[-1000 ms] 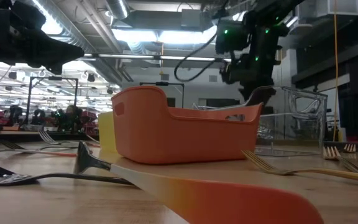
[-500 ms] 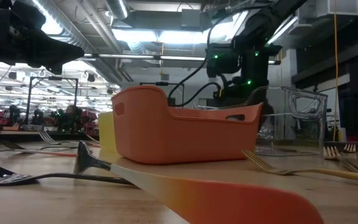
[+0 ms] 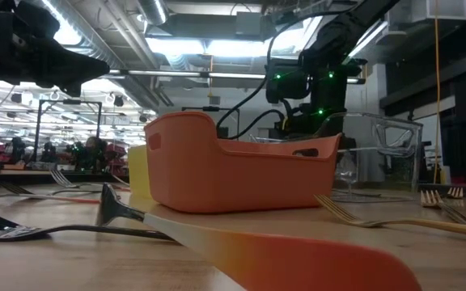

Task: Sort silverware by color (type)
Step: Put the black fork into the transparent bin

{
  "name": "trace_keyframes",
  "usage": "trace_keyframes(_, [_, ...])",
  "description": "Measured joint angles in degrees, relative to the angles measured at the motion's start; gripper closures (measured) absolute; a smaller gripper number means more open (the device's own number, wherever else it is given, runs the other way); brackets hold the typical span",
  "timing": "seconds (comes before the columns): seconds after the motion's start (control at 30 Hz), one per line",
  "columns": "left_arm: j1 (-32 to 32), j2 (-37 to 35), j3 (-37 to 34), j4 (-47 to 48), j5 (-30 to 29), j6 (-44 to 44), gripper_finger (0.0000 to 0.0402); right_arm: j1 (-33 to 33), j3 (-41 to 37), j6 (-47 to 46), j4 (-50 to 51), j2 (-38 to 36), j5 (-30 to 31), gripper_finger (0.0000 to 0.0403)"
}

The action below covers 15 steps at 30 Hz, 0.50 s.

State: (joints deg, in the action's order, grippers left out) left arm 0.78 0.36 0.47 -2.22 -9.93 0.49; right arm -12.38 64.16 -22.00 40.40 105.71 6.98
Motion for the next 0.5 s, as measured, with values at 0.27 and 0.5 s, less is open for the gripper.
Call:
trace_keyframes(0.27, [-0.01, 0.00, -0.01, 0.00, -0.02, -0.01, 0.0356, 0.00, -0.04, -0.11, -0.01, 0.04, 0.19, 0.0350])
trace_keyframes(0.5, [0.00, 0.00, -0.01, 0.00, -0.03, -0.02, 0.0356, -0.01, -0.07, -0.15, 0.02, 0.04, 0.37, 0.0329])
